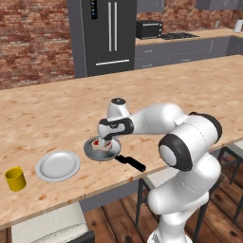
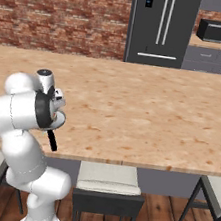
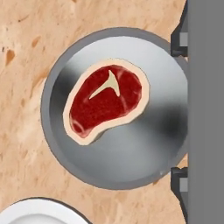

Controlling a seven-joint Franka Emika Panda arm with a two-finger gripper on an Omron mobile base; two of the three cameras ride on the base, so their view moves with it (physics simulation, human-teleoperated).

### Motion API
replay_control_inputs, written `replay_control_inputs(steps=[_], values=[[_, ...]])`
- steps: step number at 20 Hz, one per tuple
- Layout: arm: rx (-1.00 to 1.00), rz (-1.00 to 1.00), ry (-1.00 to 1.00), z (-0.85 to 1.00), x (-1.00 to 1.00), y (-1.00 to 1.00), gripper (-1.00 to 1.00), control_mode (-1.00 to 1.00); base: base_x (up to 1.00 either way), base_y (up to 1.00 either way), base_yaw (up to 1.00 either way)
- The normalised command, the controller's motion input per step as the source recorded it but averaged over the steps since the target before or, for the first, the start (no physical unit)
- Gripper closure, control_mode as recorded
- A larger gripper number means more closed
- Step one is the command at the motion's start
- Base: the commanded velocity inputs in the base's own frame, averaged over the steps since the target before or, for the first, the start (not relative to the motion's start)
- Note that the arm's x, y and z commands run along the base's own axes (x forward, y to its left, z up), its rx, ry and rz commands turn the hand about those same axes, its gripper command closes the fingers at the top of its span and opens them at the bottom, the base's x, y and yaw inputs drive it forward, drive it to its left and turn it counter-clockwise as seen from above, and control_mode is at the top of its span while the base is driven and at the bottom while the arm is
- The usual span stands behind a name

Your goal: Pick up the pan with the steak in it and place it on the dining table. Then place the steak on the plate.

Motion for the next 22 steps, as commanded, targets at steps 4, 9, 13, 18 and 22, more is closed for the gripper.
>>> replay_control_inputs(steps=[4,9,13,18,22], values=[[0.0,0.0,0.01,-0.17,0.09,0.23,-1.0,-1.0,0.0,0.0,0.0],[0.0,0.0,0.0,-0.17,0.12,0.27,-1.0,-1.0,0.0,0.0,0.0],[0.0,0.0,0.0,-0.15,0.25,0.07,-1.0,-1.0,0.0,0.0,0.0],[0.0,0.0,0.0,-0.13,0.28,0.0,-1.0,-1.0,0.0,0.0,0.0],[0.0,0.0,0.0,-0.13,0.27,0.0,-1.0,-1.0,0.0,0.0,0.0]])
